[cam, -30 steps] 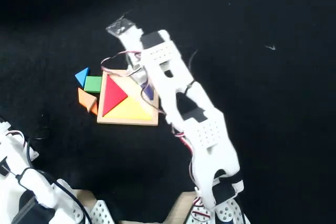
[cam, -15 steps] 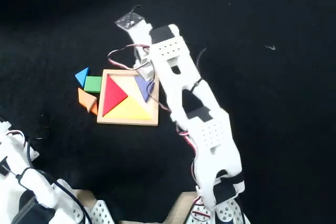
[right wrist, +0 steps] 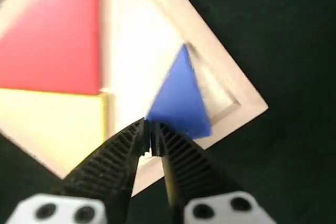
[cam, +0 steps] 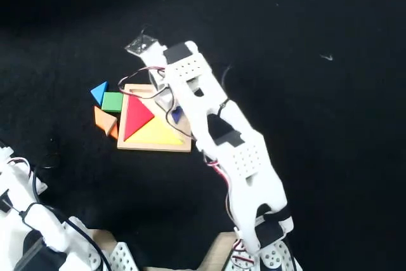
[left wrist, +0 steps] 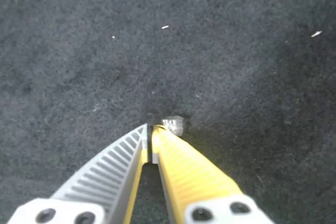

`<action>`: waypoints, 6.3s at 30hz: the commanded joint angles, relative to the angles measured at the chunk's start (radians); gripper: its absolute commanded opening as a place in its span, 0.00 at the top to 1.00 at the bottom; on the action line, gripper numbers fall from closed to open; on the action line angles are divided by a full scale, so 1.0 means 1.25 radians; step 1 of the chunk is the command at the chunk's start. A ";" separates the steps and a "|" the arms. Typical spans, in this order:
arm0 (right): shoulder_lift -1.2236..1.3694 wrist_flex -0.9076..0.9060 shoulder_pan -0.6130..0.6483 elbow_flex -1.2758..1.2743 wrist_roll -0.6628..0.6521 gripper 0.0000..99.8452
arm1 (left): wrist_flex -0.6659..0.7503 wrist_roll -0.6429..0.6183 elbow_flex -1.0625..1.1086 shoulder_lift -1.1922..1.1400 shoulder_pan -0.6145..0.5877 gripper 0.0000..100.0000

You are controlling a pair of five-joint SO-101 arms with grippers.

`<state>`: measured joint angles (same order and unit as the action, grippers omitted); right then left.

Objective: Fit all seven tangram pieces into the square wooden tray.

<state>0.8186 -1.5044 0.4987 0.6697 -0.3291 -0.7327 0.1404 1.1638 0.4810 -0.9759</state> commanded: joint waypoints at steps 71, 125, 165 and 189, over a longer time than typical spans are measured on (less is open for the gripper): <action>0.094 -0.088 0.318 0.423 0.063 0.85 | -0.131 0.206 -0.006 0.006 -0.342 0.97; 0.201 0.012 0.279 0.423 0.097 0.94 | -0.087 0.158 0.008 0.006 -0.312 0.97; -0.073 -0.209 0.115 0.304 0.145 0.97 | -0.087 0.158 0.008 0.006 -0.311 0.97; -0.629 0.271 -0.265 -0.735 -0.085 0.97 | -0.087 0.158 0.009 0.006 -0.300 0.97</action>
<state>0.1741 -1.3188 0.1826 -0.0683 -0.3966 -0.8631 0.3491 1.1715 0.4826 -1.3671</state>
